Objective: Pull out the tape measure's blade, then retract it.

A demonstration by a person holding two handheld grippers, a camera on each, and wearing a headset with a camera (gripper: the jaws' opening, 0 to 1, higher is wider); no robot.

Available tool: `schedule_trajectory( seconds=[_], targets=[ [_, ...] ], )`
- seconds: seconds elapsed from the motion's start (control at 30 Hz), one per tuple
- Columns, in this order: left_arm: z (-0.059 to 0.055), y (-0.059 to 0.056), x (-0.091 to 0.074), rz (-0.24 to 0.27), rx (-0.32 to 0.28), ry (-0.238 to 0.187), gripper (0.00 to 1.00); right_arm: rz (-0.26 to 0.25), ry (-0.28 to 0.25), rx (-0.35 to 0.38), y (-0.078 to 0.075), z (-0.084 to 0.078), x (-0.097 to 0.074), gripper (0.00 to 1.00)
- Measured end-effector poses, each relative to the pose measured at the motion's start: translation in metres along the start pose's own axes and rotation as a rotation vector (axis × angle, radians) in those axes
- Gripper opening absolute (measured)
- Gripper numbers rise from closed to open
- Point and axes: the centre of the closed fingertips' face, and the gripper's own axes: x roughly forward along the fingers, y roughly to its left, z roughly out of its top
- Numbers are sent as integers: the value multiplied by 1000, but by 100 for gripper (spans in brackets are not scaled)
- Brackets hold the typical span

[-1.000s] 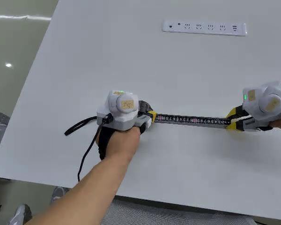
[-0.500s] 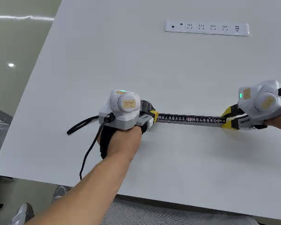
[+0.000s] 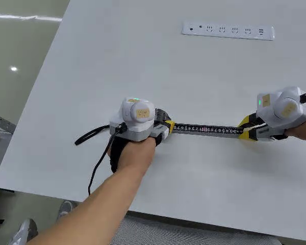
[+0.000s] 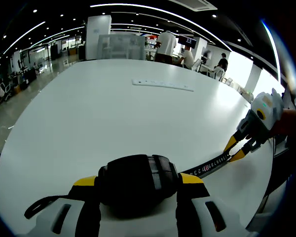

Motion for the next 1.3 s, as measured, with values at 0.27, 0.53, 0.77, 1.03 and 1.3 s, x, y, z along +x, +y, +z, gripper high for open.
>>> schedule_trajectory(
  seconds=[0.27, 0.53, 0.77, 1.03, 1.3],
  targets=[
    [0, 0, 0, -9, -6, -2, 58, 7, -14, 1, 0, 7, 4, 11],
    [0, -1, 0, -12, -11, -6, 57, 10, -23, -3, 1, 12, 6, 11],
    [0, -1, -1, -21, -14, -10, 57, 11, -36, 2, 1, 18, 8, 11],
    [0, -1, -1, -24, -15, -9, 57, 16, -52, -5, 2, 28, 14, 11],
    [0, 0, -1, -26, -17, -9, 57, 20, -63, -11, 2, 39, 20, 11]
  ],
)
